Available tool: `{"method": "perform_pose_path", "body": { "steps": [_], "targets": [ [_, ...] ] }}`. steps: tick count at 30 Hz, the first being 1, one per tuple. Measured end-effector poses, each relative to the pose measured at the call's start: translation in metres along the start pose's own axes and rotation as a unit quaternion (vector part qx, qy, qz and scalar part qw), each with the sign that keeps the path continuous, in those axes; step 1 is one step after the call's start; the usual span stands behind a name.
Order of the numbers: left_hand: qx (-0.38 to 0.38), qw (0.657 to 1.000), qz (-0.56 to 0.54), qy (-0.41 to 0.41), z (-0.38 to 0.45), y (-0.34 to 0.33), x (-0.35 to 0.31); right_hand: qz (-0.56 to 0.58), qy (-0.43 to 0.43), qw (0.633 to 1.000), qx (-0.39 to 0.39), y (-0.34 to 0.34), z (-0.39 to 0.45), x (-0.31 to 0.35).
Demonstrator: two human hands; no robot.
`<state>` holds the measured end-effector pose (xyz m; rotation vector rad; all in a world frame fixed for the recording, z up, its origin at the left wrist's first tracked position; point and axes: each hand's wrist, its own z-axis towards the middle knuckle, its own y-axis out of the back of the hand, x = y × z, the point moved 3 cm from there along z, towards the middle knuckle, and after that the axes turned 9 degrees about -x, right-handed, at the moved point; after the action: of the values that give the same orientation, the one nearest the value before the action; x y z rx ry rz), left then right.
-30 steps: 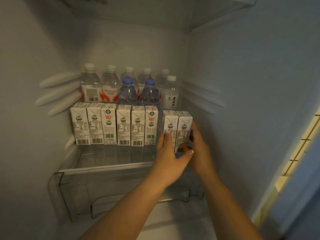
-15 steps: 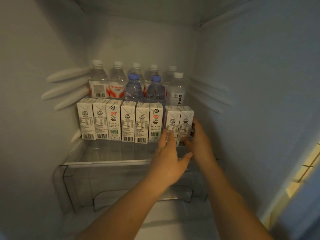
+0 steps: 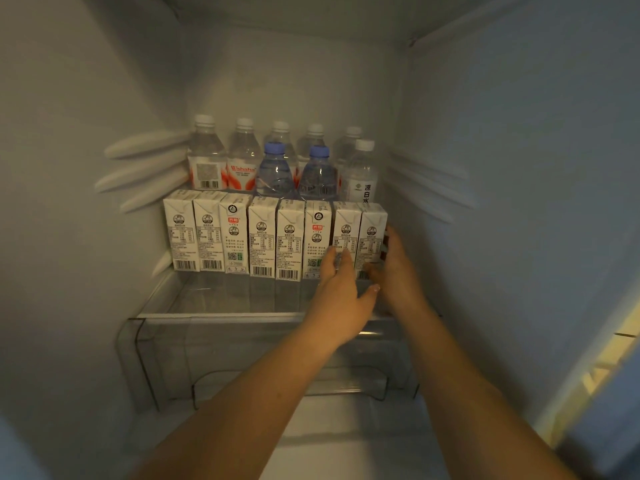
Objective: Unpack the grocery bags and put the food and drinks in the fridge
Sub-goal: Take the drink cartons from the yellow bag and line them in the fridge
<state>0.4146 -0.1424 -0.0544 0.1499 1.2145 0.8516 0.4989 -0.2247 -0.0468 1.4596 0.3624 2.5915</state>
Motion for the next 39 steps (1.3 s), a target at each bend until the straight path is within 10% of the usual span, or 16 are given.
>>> {"method": "perform_pose_path", "body": {
  "steps": [19,39],
  "targets": [
    [-0.109,0.977,0.085,-0.162,-0.135,0.101,0.041,-0.165,0.134,0.974,-0.081,0.021,-0.141,0.042],
    [0.21,0.949,0.132,-0.196,-0.441,0.074,0.091,-0.357,-0.134,0.924,0.014,0.084,-0.566,0.058]
  ]
}}
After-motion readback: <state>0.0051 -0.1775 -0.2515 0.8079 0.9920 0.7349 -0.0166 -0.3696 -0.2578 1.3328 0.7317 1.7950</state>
